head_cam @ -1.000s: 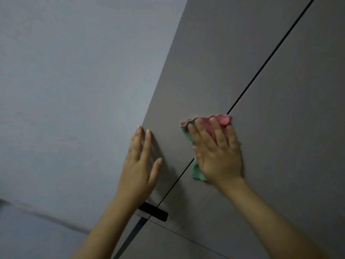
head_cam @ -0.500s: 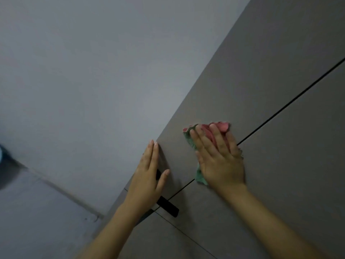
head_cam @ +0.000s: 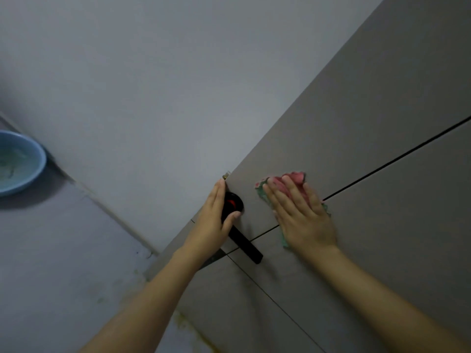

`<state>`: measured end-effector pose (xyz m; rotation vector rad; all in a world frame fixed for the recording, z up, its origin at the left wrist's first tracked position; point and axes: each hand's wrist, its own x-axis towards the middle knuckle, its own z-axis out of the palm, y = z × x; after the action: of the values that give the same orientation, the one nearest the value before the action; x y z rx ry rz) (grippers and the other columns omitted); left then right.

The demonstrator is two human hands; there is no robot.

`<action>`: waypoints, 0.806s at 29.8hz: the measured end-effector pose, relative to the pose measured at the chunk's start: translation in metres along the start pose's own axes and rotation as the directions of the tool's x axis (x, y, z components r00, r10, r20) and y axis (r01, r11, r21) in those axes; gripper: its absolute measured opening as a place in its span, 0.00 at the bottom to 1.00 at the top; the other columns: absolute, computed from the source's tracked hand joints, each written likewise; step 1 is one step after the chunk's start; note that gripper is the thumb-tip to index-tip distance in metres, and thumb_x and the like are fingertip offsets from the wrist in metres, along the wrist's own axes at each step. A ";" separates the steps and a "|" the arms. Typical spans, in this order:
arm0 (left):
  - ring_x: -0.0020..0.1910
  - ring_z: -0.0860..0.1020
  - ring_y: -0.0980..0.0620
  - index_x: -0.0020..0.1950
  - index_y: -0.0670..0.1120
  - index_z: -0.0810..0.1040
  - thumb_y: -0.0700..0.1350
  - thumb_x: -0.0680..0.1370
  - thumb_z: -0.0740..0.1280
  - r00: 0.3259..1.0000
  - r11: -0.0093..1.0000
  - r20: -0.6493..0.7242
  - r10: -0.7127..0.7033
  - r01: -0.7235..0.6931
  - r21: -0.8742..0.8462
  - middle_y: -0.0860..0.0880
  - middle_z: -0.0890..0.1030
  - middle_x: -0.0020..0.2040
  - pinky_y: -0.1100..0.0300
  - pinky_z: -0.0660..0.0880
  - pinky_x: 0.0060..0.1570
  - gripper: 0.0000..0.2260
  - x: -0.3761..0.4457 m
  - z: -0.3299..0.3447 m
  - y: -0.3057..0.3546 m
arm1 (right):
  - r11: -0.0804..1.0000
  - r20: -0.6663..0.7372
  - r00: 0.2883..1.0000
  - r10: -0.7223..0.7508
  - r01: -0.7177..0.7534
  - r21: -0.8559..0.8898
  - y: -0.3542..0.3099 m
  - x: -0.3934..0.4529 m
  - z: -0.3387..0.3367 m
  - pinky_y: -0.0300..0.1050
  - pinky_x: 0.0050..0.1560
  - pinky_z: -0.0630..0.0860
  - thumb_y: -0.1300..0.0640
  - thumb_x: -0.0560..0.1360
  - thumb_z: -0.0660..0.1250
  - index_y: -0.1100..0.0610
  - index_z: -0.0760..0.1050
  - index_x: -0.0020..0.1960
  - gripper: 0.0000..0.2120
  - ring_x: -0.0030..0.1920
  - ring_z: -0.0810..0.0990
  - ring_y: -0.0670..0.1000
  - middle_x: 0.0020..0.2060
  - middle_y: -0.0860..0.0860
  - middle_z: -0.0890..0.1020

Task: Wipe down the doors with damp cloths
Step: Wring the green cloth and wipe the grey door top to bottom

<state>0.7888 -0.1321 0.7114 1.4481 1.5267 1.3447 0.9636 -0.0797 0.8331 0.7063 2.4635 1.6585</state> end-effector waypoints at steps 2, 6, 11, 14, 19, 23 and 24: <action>0.74 0.45 0.63 0.78 0.48 0.44 0.48 0.81 0.61 1.000 1.000 -0.020 -0.007 0.007 -0.006 0.55 0.46 0.77 0.78 0.41 0.66 0.32 0.001 0.002 0.000 | 0.999 -0.031 0.999 -0.012 0.011 -0.042 -0.013 0.023 0.001 0.53 0.74 0.44 0.51 0.75 0.64 0.56 0.56 0.76 0.33 0.75 0.54 0.52 0.75 0.50 0.58; 0.75 0.48 0.61 0.78 0.45 0.47 0.45 0.81 0.61 0.998 1.000 -0.055 -0.004 0.002 -0.029 0.51 0.50 0.78 0.77 0.43 0.67 0.31 0.001 0.004 -0.002 | 0.994 0.012 0.997 -0.079 0.080 -0.076 -0.035 0.034 0.003 0.55 0.73 0.39 0.52 0.77 0.58 0.54 0.53 0.77 0.30 0.75 0.50 0.51 0.76 0.48 0.55; 0.75 0.49 0.58 0.78 0.45 0.48 0.44 0.81 0.61 0.998 0.999 -0.064 0.004 -0.006 -0.032 0.50 0.51 0.78 0.75 0.44 0.69 0.30 0.001 0.002 -0.001 | 0.988 0.119 0.981 -0.151 0.151 0.006 -0.025 -0.037 0.010 0.51 0.75 0.40 0.55 0.69 0.68 0.54 0.59 0.75 0.37 0.76 0.46 0.53 0.75 0.50 0.58; 0.76 0.50 0.58 0.78 0.45 0.48 0.44 0.81 0.61 0.997 0.999 -0.075 0.019 -0.022 -0.045 0.50 0.52 0.78 0.72 0.46 0.71 0.30 0.001 0.004 -0.001 | 0.990 0.083 0.988 -0.134 0.136 -0.022 -0.032 -0.028 0.012 0.52 0.75 0.38 0.57 0.73 0.60 0.53 0.56 0.76 0.33 0.76 0.41 0.55 0.76 0.50 0.55; 0.76 0.52 0.56 0.78 0.45 0.49 0.46 0.81 0.61 0.995 0.999 -0.095 0.034 -0.036 -0.026 0.49 0.54 0.78 0.61 0.53 0.73 0.30 0.003 0.008 -0.008 | 0.991 0.025 0.991 -0.133 0.134 -0.032 -0.047 -0.003 0.016 0.52 0.74 0.36 0.59 0.74 0.50 0.56 0.48 0.77 0.32 0.76 0.44 0.54 0.76 0.49 0.51; 0.76 0.50 0.59 0.79 0.46 0.48 0.47 0.81 0.60 0.997 1.000 -0.077 0.015 -0.015 -0.008 0.50 0.52 0.79 0.58 0.53 0.74 0.30 0.002 0.006 -0.009 | 0.992 0.074 0.989 -0.125 0.124 0.015 -0.026 -0.060 0.017 0.50 0.75 0.40 0.56 0.71 0.64 0.55 0.58 0.76 0.34 0.76 0.47 0.53 0.75 0.49 0.57; 0.76 0.50 0.59 0.79 0.46 0.48 0.47 0.81 0.60 0.997 1.000 -0.076 0.014 -0.014 0.001 0.50 0.52 0.79 0.58 0.52 0.74 0.30 0.002 0.006 -0.008 | 0.993 0.077 0.990 -0.121 0.120 0.012 -0.021 -0.074 0.016 0.49 0.76 0.40 0.56 0.70 0.65 0.55 0.60 0.75 0.35 0.76 0.46 0.53 0.75 0.49 0.58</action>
<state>0.7911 -0.1278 0.7024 1.4247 1.5679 1.4226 1.0275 -0.1035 0.7949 0.5975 2.4082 1.5509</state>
